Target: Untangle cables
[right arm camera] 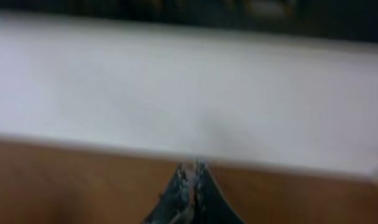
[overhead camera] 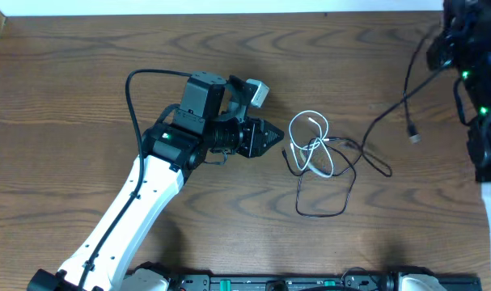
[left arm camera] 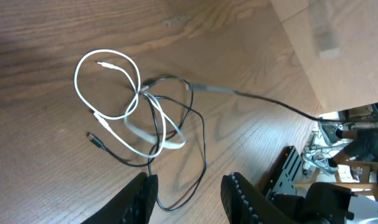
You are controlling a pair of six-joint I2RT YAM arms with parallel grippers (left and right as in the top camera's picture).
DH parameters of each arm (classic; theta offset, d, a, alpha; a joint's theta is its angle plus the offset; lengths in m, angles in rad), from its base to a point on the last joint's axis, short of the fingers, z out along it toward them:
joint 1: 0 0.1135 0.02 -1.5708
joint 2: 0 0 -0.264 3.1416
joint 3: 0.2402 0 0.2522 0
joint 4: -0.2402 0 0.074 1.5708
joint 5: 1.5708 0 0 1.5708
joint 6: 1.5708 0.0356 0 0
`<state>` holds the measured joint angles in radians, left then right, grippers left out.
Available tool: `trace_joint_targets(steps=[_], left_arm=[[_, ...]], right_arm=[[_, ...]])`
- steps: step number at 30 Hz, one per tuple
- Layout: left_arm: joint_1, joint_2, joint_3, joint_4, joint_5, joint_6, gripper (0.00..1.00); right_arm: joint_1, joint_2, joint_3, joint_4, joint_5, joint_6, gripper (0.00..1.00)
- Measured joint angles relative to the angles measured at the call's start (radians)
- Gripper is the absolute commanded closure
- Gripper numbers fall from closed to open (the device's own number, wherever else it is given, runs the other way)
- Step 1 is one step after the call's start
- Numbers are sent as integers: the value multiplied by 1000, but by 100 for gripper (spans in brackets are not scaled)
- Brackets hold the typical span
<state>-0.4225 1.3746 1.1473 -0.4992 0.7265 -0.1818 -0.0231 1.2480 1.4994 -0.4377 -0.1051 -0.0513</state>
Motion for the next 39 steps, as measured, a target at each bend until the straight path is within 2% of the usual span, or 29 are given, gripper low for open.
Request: trace_joint_targets(steps=[4, 8, 13, 19, 23, 32, 34, 37, 39], left_arm=[[0, 0, 0, -11, 0, 0, 61], [0, 0, 0, -15, 0, 0, 61], [0, 0, 0, -17, 0, 0, 61], [0, 0, 0, -17, 0, 0, 61], [0, 0, 0, -17, 0, 0, 61], [0, 0, 0, -21, 0, 0, 61], [0, 0, 0, -21, 0, 0, 61], [0, 0, 0, -21, 0, 0, 61], [0, 0, 0, -23, 0, 0, 61]], right_arm=[[-40, 98, 0, -163, 162, -138, 99], [-124, 220, -2, -190, 391, -200, 99], [-275, 276, -3, -162, 495, -143, 99], [-513, 280, -3, -137, 377, 9, 99], [-610, 282, -3, -133, 267, 63, 99], [-670, 362, -3, -174, 203, 93, 99], [-671, 388, -3, -178, 195, 94, 93], [-671, 415, -3, -179, 187, 106, 64], [-671, 422, -3, -179, 184, 98, 57]])
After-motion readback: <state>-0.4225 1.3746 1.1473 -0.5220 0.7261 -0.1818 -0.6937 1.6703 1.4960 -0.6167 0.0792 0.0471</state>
